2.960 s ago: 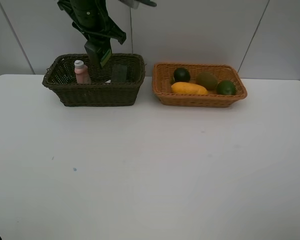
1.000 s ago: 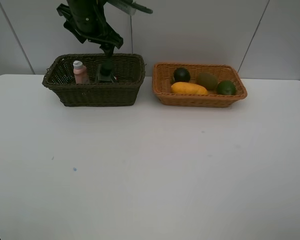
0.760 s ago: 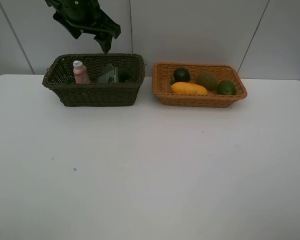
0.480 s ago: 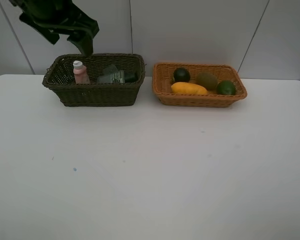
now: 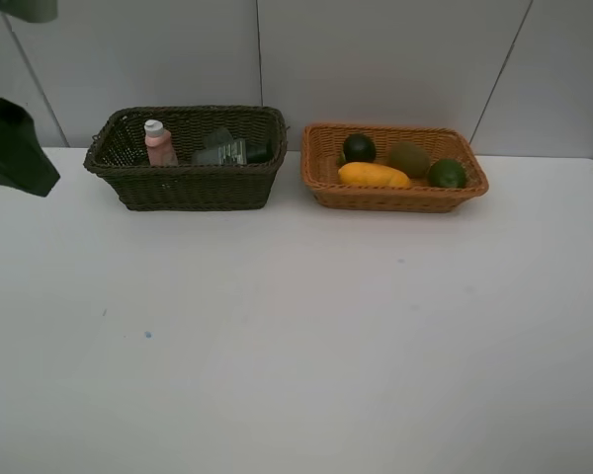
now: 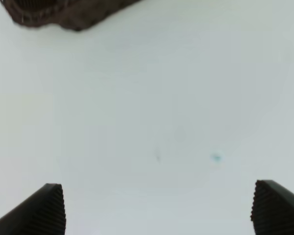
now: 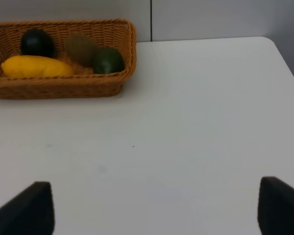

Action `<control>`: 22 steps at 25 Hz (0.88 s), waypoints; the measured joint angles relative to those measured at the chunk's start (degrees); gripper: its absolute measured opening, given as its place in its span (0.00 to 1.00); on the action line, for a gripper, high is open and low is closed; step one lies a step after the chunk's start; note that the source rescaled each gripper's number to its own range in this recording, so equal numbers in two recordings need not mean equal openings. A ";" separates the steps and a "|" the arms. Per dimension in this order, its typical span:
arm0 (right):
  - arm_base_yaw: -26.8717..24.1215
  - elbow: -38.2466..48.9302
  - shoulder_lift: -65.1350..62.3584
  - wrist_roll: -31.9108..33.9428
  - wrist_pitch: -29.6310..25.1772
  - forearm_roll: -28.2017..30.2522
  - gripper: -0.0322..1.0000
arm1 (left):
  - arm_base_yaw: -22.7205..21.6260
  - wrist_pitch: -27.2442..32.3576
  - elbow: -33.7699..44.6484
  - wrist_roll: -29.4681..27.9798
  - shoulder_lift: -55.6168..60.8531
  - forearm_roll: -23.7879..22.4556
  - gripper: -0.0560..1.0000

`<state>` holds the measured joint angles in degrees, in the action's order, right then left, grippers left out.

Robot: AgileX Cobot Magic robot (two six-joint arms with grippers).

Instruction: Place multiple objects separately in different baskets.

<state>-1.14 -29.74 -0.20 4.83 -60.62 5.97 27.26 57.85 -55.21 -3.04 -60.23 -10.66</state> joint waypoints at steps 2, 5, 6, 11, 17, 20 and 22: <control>0.00 0.00 0.00 0.00 0.00 0.00 1.00 | 0.00 0.06 4.59 0.00 6.63 0.59 1.00; 0.00 0.00 0.00 0.00 0.00 0.00 1.00 | 0.00 0.10 10.53 0.00 15.48 1.52 1.00; 0.00 0.00 0.00 0.00 0.00 0.00 1.00 | 0.00 0.10 12.46 0.00 17.90 1.84 1.00; 0.00 0.00 0.00 0.00 0.00 0.00 1.00 | 0.00 0.17 20.01 0.00 29.02 4.88 1.00; 0.00 0.00 0.00 0.00 0.00 0.00 1.00 | 0.00 0.39 24.69 0.00 33.33 7.24 1.00; 0.00 0.00 0.00 0.00 0.00 0.00 1.00 | -0.74 1.00 24.94 0.00 33.75 8.55 1.00; 0.00 0.00 0.00 0.00 0.00 0.00 1.00 | -2.68 1.45 25.49 0.43 34.49 9.36 1.00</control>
<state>-1.14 -29.74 -0.20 4.83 -60.62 5.97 24.57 59.30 -29.72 -2.61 -25.74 -1.30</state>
